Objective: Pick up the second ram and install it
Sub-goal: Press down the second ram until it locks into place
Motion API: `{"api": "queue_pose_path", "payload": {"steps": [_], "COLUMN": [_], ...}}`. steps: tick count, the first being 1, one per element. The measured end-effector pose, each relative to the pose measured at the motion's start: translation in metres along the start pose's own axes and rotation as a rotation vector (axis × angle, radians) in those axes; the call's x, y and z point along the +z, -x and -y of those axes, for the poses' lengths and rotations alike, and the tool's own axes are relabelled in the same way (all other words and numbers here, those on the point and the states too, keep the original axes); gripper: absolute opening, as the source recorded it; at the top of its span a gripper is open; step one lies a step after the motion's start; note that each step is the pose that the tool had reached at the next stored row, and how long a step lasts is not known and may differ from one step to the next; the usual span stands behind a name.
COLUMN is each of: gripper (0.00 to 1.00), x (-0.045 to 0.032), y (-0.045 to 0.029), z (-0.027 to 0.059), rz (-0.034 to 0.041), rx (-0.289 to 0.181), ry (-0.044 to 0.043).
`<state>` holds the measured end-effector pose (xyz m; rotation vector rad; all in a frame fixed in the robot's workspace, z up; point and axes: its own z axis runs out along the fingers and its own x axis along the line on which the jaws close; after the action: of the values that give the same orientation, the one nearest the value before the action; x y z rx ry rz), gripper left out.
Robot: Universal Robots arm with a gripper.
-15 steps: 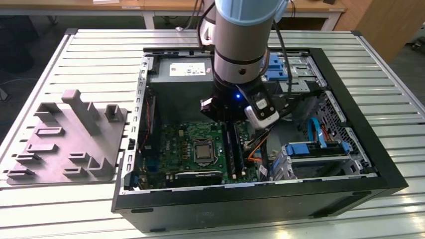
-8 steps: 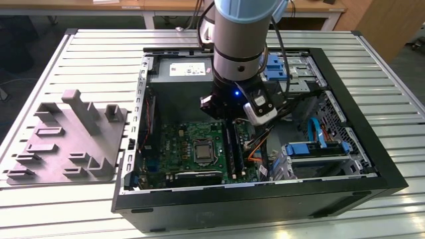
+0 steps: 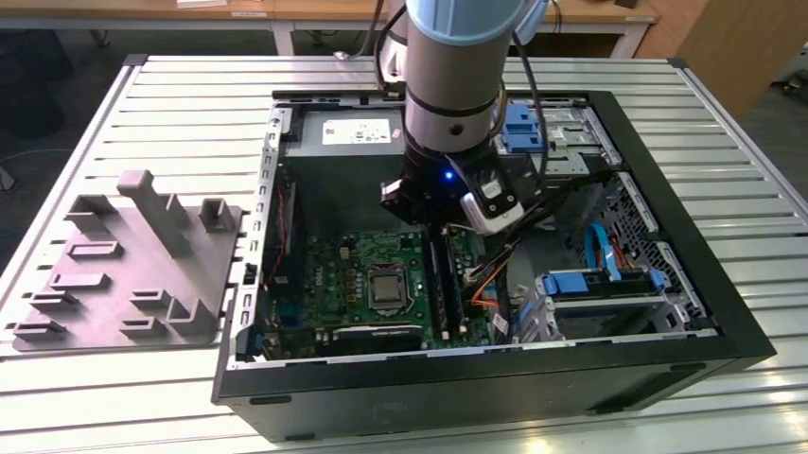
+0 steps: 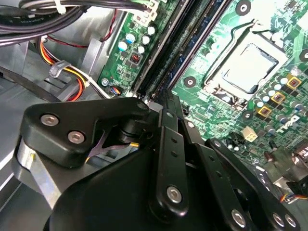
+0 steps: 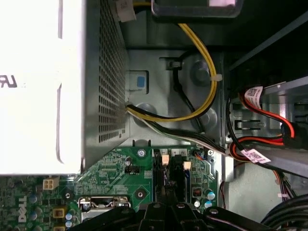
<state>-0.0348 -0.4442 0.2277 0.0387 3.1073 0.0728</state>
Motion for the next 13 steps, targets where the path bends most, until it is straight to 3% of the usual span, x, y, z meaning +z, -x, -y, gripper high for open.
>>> {"api": "queue_pose_path", "payload": {"steps": [13], "gripper": [0.10], "x": [0.0039], "y": [-0.0001], "z": [-0.0005], "rz": [0.0000], "rx": [0.000], "ry": [0.0001]}}
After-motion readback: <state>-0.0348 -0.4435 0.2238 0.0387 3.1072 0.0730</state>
